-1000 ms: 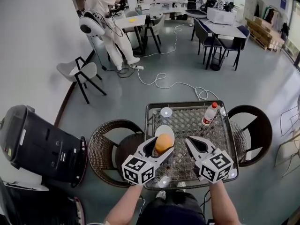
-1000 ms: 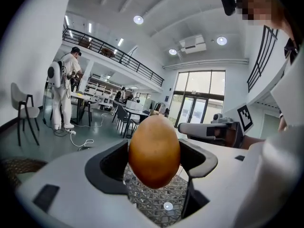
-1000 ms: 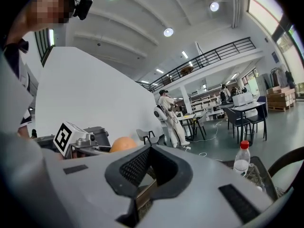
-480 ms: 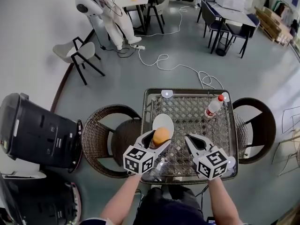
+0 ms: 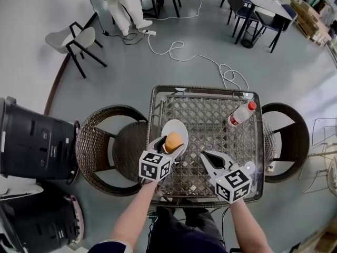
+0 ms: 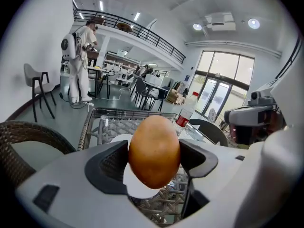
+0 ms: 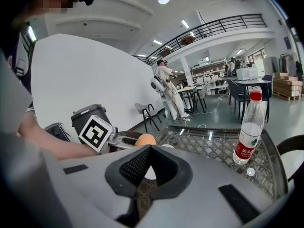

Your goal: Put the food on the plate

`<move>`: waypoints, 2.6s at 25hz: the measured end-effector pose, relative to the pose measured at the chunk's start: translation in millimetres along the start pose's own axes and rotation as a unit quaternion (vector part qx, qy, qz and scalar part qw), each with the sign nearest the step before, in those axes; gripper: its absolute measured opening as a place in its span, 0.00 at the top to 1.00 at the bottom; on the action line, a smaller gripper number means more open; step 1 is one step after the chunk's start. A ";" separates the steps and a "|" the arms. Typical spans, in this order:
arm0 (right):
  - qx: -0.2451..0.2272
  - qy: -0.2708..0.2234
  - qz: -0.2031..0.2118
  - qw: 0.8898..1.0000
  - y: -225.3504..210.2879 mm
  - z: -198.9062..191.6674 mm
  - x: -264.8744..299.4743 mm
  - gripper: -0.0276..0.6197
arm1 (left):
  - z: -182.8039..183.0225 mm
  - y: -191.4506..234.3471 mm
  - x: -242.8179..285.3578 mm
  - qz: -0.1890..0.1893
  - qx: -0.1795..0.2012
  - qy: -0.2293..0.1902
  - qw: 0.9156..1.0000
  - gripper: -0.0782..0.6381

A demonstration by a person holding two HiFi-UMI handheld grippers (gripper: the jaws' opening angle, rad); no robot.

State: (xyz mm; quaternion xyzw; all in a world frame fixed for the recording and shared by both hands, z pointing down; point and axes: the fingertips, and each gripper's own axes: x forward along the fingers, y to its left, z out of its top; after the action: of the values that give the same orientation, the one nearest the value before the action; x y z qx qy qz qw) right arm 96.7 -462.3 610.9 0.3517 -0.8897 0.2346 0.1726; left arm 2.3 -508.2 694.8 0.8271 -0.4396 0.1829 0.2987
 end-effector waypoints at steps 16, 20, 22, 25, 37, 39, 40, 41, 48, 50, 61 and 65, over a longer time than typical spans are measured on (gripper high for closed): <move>0.027 0.008 0.006 1.000 -22.3 -10.7 9.0 0.95 | -31.2 38.8 64.9 0.082 0.099 0.117 0.985 0.43; 0.032 0.006 0.004 0.999 -24.6 -9.7 8.8 0.95 | -34.9 41.6 68.5 0.081 0.101 0.131 0.983 0.43; 0.033 0.004 0.004 0.999 -24.9 -9.1 8.6 0.95 | -35.5 42.4 69.2 0.084 0.102 0.137 0.982 0.43; 0.034 0.002 0.004 0.999 -25.1 -7.3 8.3 0.95 | -36.2 40.9 71.8 0.083 0.112 0.144 0.980 0.43; 0.036 -0.006 -0.005 0.999 -22.0 -2.3 -0.9 0.95 | -41.7 32.7 71.9 0.055 0.119 0.142 0.981 0.39; 0.035 -0.008 -0.007 0.999 -21.3 -1.5 -3.4 0.95 | -43.7 32.2 70.4 0.052 0.112 0.144 0.982 0.38; 0.035 -0.009 -0.008 0.999 -20.8 -1.0 -4.7 0.95 | -44.7 31.8 69.6 0.049 0.110 0.144 0.982 0.37; 0.035 -0.011 -0.009 0.999 -20.2 -0.4 -6.2 0.95 | -44.7 31.0 68.6 0.047 0.109 0.144 0.982 0.36; 0.037 -0.025 -0.020 0.999 -13.0 3.8 -18.1 0.95 | -35.5 19.5 48.2 0.036 0.104 0.120 0.987 0.31; 0.038 -0.031 -0.024 0.998 -11.0 4.9 -21.0 0.95 | -29.4 16.7 38.1 0.041 0.104 0.109 0.988 0.31; 0.039 -0.082 -0.023 0.996 22.9 35.2 -34.1 0.95 | 29.3 -48.2 -49.0 -0.010 0.100 0.002 0.995 0.41; 0.033 -0.111 -0.026 0.993 38.4 52.8 -44.6 0.95 | 50.2 -84.5 -81.9 -0.037 0.122 -0.042 0.991 0.57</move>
State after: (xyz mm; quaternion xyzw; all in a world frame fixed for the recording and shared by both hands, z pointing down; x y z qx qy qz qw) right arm 93.0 -441.8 534.6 0.4038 -0.8857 0.2190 0.0671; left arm 30.2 -453.7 582.5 0.8799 -0.3956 0.1889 0.1832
